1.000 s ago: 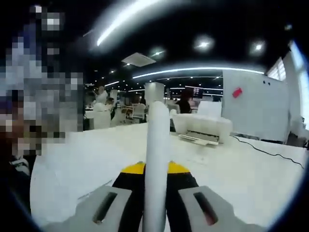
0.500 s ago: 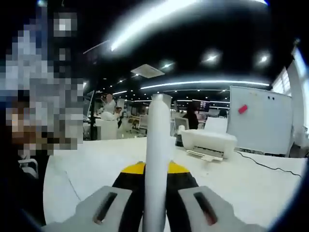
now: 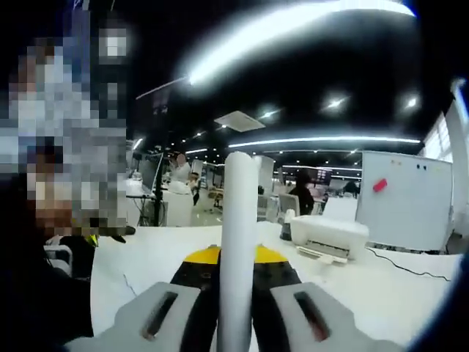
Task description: Organize the stack of printing papers by aligning and flattening the scattered papers on the table
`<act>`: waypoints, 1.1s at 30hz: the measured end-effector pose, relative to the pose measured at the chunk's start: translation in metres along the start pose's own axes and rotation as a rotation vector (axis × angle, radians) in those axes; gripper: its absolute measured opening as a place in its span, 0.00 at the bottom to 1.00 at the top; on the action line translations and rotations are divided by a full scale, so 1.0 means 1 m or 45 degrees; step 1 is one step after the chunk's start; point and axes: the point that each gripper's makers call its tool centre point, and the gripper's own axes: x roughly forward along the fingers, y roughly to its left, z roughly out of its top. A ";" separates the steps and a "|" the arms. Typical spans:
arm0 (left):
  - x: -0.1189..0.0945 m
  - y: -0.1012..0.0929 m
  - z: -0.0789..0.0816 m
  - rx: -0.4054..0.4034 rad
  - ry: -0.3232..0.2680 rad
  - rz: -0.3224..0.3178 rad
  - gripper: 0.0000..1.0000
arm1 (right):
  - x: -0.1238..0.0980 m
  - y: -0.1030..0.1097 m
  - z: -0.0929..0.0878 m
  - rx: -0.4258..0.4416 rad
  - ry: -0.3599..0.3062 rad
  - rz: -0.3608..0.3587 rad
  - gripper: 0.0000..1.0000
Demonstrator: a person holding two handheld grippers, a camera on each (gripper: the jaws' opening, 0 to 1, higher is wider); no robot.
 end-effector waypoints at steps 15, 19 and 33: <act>0.009 -0.011 0.007 0.008 -0.054 -0.048 0.61 | -0.011 0.044 0.049 0.026 -0.128 0.163 0.08; 0.011 -0.012 0.010 0.005 -0.074 -0.062 0.61 | -0.011 0.058 0.057 0.056 -0.154 0.223 0.08; 0.021 -0.029 0.042 0.033 -0.242 -0.159 0.61 | -0.005 0.088 0.066 0.047 -0.126 0.338 0.08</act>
